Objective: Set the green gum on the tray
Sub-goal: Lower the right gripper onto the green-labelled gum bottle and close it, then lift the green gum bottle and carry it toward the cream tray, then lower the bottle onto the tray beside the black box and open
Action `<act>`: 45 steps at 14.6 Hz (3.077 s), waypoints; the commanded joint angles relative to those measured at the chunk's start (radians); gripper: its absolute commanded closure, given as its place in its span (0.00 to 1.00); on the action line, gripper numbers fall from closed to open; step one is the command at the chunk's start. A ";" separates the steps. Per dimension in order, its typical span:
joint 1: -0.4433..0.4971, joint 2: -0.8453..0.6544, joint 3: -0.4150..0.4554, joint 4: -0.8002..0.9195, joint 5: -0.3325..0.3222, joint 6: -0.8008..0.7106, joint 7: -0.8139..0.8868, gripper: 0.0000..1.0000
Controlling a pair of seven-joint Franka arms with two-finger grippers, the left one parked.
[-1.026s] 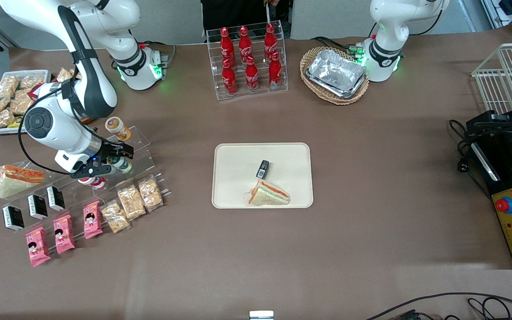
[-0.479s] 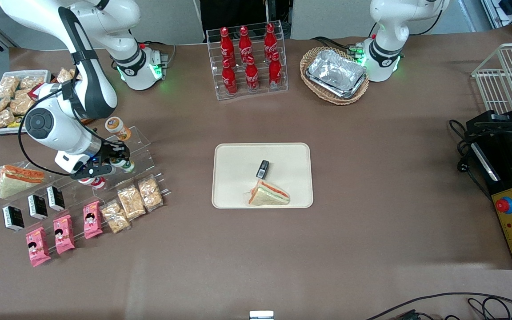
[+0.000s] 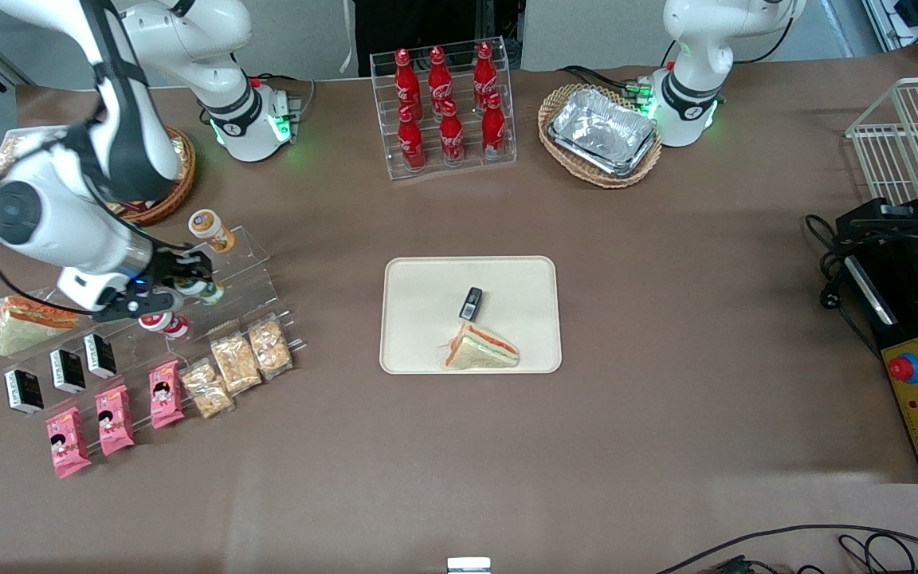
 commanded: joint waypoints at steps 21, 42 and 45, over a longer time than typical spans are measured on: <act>0.102 0.192 0.392 0.434 0.145 -0.217 0.776 0.92; 0.248 0.453 0.390 0.128 0.044 0.442 0.908 0.87; 0.249 0.462 0.390 0.130 0.044 0.443 0.921 0.53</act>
